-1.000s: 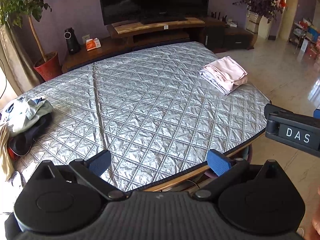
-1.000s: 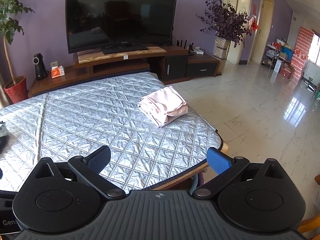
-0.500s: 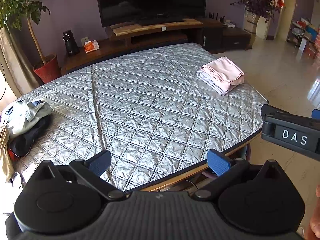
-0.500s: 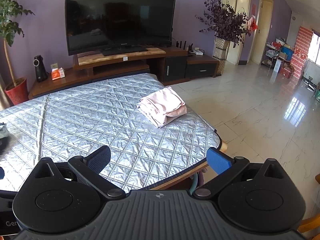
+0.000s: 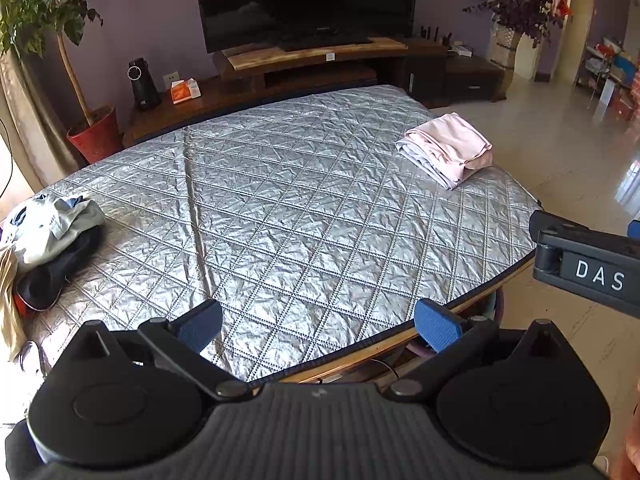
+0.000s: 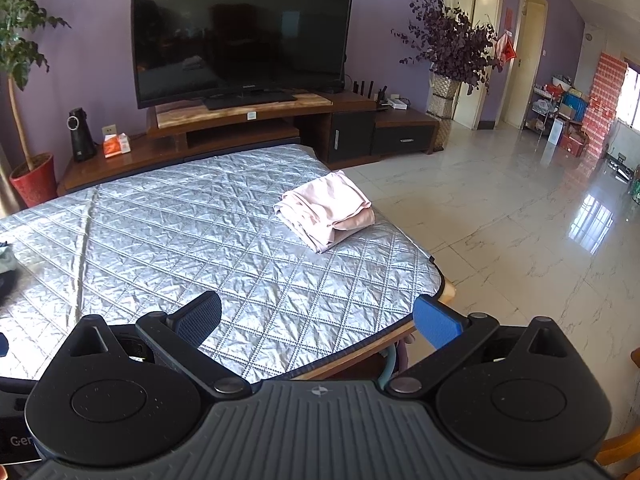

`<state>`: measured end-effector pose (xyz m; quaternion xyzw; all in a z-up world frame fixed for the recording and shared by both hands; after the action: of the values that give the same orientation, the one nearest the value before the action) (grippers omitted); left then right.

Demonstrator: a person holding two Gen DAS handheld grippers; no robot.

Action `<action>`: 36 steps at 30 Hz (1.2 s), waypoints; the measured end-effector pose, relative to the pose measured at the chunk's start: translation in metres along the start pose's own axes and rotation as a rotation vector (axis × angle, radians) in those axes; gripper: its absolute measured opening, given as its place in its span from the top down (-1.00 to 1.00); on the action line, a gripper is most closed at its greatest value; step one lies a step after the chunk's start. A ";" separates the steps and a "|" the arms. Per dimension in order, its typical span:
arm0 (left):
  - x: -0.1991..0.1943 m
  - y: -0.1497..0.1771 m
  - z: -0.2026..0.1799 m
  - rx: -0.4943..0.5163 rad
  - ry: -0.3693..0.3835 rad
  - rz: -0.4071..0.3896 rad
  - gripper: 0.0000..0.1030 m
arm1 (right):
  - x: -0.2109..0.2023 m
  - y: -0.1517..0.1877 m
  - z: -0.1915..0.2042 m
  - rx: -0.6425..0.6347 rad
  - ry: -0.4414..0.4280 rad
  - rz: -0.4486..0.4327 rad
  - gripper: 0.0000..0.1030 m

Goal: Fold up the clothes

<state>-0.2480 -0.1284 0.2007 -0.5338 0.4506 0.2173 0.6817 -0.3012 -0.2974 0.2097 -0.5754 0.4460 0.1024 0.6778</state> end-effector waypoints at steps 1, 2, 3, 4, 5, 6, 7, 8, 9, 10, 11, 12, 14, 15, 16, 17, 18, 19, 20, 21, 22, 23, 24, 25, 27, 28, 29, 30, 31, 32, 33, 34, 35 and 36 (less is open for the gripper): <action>0.001 0.000 0.002 -0.004 0.008 -0.003 -0.98 | 0.001 0.001 0.000 -0.001 0.003 0.002 -1.00; 0.002 0.001 0.003 -0.007 0.015 -0.007 -0.98 | 0.003 0.001 0.000 -0.001 0.006 0.003 -1.00; 0.003 0.002 0.004 -0.008 0.019 -0.011 -0.98 | 0.005 0.002 0.001 -0.003 0.010 0.002 -1.00; 0.004 0.004 0.005 -0.009 0.021 -0.015 -0.98 | 0.007 0.004 0.001 -0.004 0.014 0.001 -1.00; 0.007 0.005 0.006 -0.010 0.021 -0.016 -0.98 | 0.009 0.004 0.002 -0.008 0.019 0.000 -1.00; 0.009 0.006 0.007 -0.012 0.019 -0.016 -0.98 | 0.012 0.006 0.003 -0.016 0.021 0.001 -1.00; 0.012 0.007 0.009 -0.015 0.016 -0.016 -0.98 | 0.015 0.007 0.004 -0.023 0.022 0.002 -1.00; 0.015 0.009 0.011 -0.019 0.014 -0.016 -0.98 | 0.018 0.009 0.005 -0.030 0.018 0.002 -1.00; 0.019 0.010 0.013 -0.024 0.013 -0.016 -0.98 | 0.022 0.011 0.007 -0.040 0.014 -0.003 -1.00; 0.023 0.011 0.016 -0.027 0.009 -0.014 -0.98 | 0.027 0.014 0.009 -0.050 0.010 -0.010 -1.00; 0.027 0.012 0.019 -0.031 0.005 -0.013 -0.98 | 0.032 0.017 0.011 -0.064 0.012 -0.014 -1.00; 0.031 0.013 0.023 -0.034 -0.006 -0.015 -0.98 | 0.038 0.021 0.015 -0.085 0.014 -0.020 -1.00; 0.037 0.013 0.032 -0.038 -0.026 -0.027 -0.98 | 0.049 0.029 0.021 -0.125 0.019 -0.033 -0.99; 0.040 0.013 0.036 -0.040 -0.036 -0.033 -0.98 | 0.056 0.033 0.025 -0.145 0.019 -0.050 -0.99; 0.043 0.013 0.041 -0.041 -0.043 -0.033 -0.98 | 0.062 0.036 0.028 -0.151 0.007 -0.048 -0.99; 0.046 0.013 0.047 -0.041 -0.049 -0.031 -0.98 | 0.068 0.038 0.031 -0.156 -0.007 -0.044 -0.99; 0.050 0.012 0.052 -0.043 -0.056 -0.032 -0.98 | 0.075 0.041 0.034 -0.162 -0.020 -0.040 -0.99; 0.053 0.012 0.059 -0.047 -0.063 -0.033 -0.98 | 0.081 0.044 0.037 -0.167 -0.034 -0.036 -0.99; 0.056 0.011 0.065 -0.051 -0.070 -0.034 -0.98 | 0.087 0.046 0.040 -0.177 -0.052 -0.026 -0.99; 0.060 0.011 0.071 -0.061 -0.074 -0.035 -0.98 | 0.093 0.049 0.045 -0.188 -0.070 -0.016 -0.99; 0.064 0.011 0.078 -0.076 -0.077 -0.034 -0.98 | 0.095 0.048 0.048 -0.201 -0.075 -0.011 -0.99; 0.068 0.010 0.085 -0.089 -0.078 -0.033 -0.98 | 0.096 0.047 0.052 -0.214 -0.079 -0.006 -0.99; 0.072 0.010 0.091 -0.101 -0.079 -0.032 -0.98 | 0.097 0.048 0.056 -0.228 -0.084 -0.012 -0.99; 0.076 0.009 0.097 -0.113 -0.079 -0.032 -0.98 | 0.097 0.048 0.060 -0.241 -0.088 -0.019 -0.99; 0.082 0.009 0.106 -0.117 -0.091 -0.039 -0.98 | 0.097 0.048 0.068 -0.267 -0.098 -0.033 -0.99; 0.085 0.009 0.108 -0.116 -0.093 -0.044 -0.98 | 0.098 0.048 0.071 -0.280 -0.103 -0.041 -0.99; 0.087 0.008 0.111 -0.114 -0.094 -0.049 -0.98 | 0.098 0.049 0.075 -0.294 -0.107 -0.048 -0.99; 0.089 0.008 0.113 -0.113 -0.096 -0.055 -0.98 | 0.098 0.049 0.079 -0.307 -0.112 -0.055 -0.99; 0.090 0.007 0.115 -0.117 -0.085 -0.063 -0.98 | 0.098 0.049 0.083 -0.320 -0.117 -0.062 -0.99; 0.091 0.006 0.118 -0.125 -0.075 -0.076 -0.98 | 0.099 0.049 0.085 -0.324 -0.120 -0.066 -0.99; 0.091 0.005 0.120 -0.134 -0.066 -0.088 -0.98 | 0.100 0.047 0.086 -0.317 -0.130 -0.066 -0.99; 0.090 0.003 0.122 -0.130 -0.078 -0.106 -0.98 | 0.102 0.045 0.085 -0.300 -0.140 -0.053 -0.99; 0.089 0.000 0.123 -0.122 -0.095 -0.125 -0.98 | 0.104 0.043 0.084 -0.282 -0.149 -0.039 -0.99; 0.088 -0.002 0.124 -0.113 -0.112 -0.144 -0.98 | 0.108 0.041 0.082 -0.256 -0.157 -0.018 -0.99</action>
<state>-0.1549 -0.0305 0.1300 -0.5897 0.3591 0.2222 0.6884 -0.2257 -0.2537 0.0985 -0.6514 0.3697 0.1968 0.6326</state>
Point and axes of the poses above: each gripper's, at about its wrist camera, not at the fingertips, and x roughly the way its jaws point, z to its left, y to its underside, the point moved 2 cm from there along x, roughly the way its jaws point, and after that the axes turned 7 degrees about z, right-handed, at the moved point
